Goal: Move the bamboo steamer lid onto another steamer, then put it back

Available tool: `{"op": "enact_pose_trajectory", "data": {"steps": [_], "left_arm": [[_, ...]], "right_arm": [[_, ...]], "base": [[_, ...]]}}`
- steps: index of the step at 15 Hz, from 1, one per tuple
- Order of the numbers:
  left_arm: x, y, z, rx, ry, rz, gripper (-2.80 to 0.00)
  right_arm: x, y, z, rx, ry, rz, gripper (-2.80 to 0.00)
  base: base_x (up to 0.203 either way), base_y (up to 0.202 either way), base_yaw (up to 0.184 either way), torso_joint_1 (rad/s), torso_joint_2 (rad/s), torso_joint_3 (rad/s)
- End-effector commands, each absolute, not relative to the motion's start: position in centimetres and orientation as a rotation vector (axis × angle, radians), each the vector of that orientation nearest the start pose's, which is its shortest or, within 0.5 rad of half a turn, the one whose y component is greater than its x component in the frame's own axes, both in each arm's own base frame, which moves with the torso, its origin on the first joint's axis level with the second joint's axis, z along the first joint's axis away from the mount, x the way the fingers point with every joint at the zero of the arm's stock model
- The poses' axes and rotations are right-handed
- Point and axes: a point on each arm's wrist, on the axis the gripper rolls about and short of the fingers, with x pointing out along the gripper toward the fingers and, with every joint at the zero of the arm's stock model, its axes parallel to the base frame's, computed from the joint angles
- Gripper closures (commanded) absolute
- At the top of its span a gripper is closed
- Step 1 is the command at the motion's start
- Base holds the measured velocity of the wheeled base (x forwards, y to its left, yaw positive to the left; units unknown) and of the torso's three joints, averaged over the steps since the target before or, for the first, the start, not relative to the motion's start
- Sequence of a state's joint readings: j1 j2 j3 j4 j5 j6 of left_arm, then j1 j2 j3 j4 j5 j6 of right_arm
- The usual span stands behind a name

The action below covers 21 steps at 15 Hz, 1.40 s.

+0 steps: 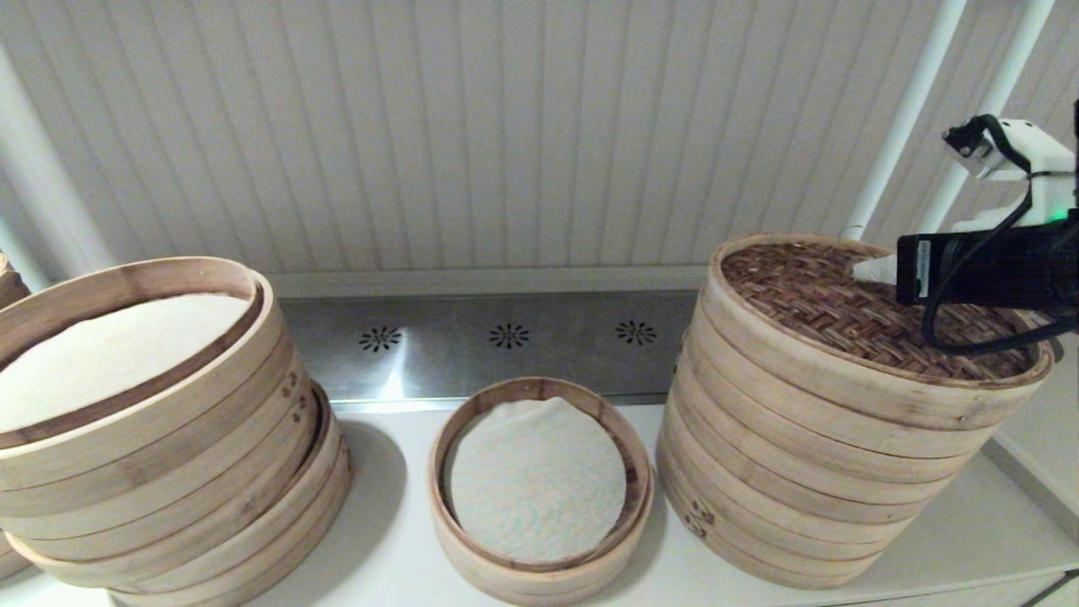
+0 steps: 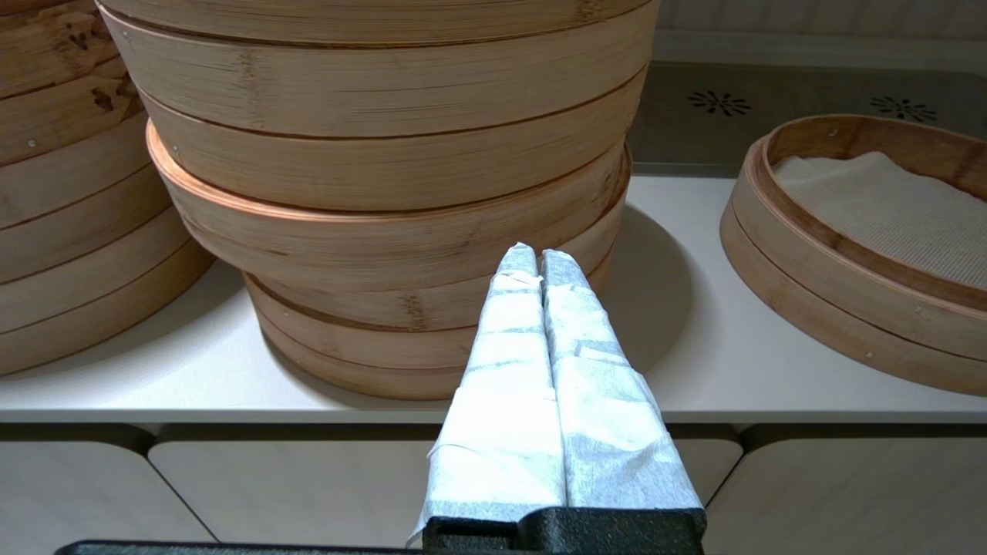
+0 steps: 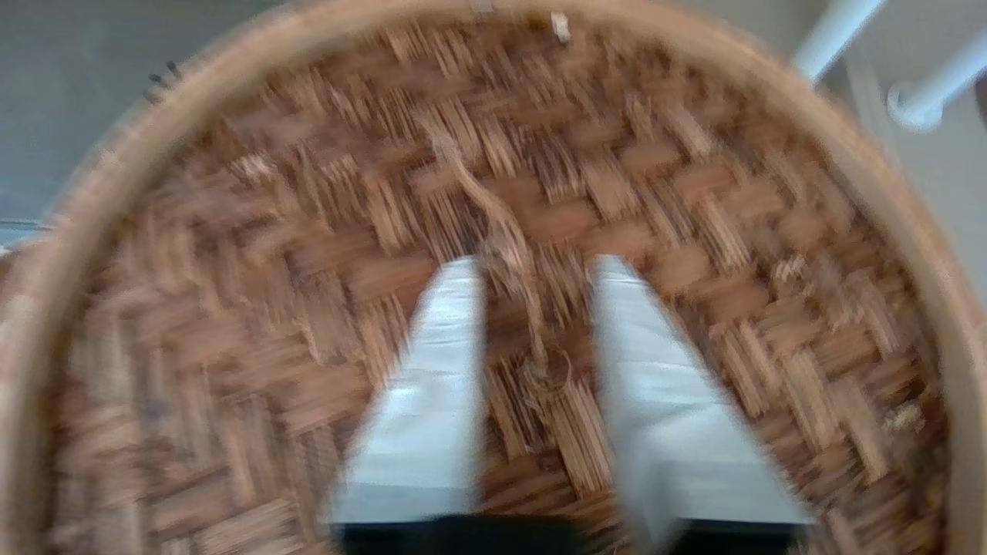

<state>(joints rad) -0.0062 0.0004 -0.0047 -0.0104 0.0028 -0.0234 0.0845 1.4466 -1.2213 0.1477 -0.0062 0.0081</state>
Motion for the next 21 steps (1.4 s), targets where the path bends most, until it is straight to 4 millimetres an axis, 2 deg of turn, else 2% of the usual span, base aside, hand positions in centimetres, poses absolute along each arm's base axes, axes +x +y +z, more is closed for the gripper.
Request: {"op": "enact_pose_trajectory", "data": {"steps": [1, 4, 7, 8, 11, 14, 17, 21], "left_arm": [[-2.3, 0.0, 7.8, -0.023, -0.014, -0.003, 0.0], [-2.3, 0.0, 7.8, -0.023, -0.014, -0.003, 0.0], [-2.3, 0.0, 7.8, -0.023, -0.014, -0.003, 0.0], [-2.3, 0.0, 7.8, -0.023, -0.012, -0.003, 0.0], [-2.3, 0.0, 7.8, -0.023, -0.012, -0.003, 0.0], [-2.3, 0.0, 7.8, -0.023, -0.012, -0.003, 0.0], [-2.3, 0.0, 7.8, -0.024, -0.012, -0.003, 0.0], [-2.3, 0.0, 7.8, -0.023, -0.012, -0.003, 0.0]], "right_arm": [[23.0, 2.0, 31.2, -0.006, 0.308, 0.101, -2.8], [20.1, 1.7, 33.9, -0.002, 0.197, 0.109, -2.8], [17.1, 0.6, 34.9, 0.001, 0.162, 0.06, -2.8], [15.8, 0.4, 35.3, 0.003, 0.143, 0.052, 0.0], [11.4, 0.2, 36.0, 0.003, 0.087, 0.044, 0.0], [6.9, 0.2, 35.3, 0.002, 0.076, 0.054, 0.0], [3.9, 0.2, 32.9, 0.002, 0.095, 0.055, 0.0], [1.7, 0.1, 28.2, 0.003, 0.158, 0.048, 0.0]], "base": [[0.0, 0.0, 0.0, 0.0, 0.0, 0.0], [0.0, 0.0, 0.0, 0.0, 0.0, 0.0], [0.0, 0.0, 0.0, 0.0, 0.0, 0.0], [0.0, 0.0, 0.0, 0.0, 0.0, 0.0], [0.0, 0.0, 0.0, 0.0, 0.0, 0.0], [0.0, 0.0, 0.0, 0.0, 0.0, 0.0], [0.0, 0.0, 0.0, 0.0, 0.0, 0.0], [0.0, 0.0, 0.0, 0.0, 0.0, 0.0]]}}
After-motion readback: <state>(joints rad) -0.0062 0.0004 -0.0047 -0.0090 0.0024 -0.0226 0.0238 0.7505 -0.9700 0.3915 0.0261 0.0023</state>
